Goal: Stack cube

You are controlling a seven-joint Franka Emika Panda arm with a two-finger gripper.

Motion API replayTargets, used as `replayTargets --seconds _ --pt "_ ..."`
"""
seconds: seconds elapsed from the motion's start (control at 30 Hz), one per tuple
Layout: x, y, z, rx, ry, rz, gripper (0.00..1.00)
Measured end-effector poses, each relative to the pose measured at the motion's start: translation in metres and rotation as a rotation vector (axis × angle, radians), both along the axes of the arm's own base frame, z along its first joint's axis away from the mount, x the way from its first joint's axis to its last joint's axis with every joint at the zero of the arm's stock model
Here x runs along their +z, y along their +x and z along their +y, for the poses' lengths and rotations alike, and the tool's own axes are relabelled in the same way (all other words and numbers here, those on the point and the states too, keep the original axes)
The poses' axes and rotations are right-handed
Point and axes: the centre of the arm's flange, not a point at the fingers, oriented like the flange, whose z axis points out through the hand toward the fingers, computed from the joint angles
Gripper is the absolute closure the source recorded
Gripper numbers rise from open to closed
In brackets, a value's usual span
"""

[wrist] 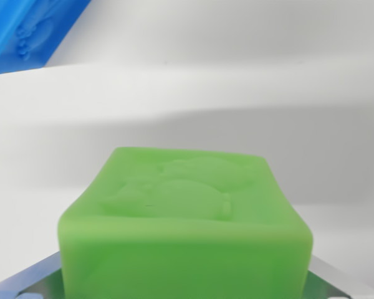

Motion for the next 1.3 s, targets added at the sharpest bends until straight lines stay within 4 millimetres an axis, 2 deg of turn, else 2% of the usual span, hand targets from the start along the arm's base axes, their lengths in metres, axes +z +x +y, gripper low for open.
replayTargets --seconds 0.6,1.3 --pt "0.055 0.001 0.0 0.005 0.0 -0.005 1.0" --pt "0.059 0.028 0.019 0.21 0.003 0.001 1.0"
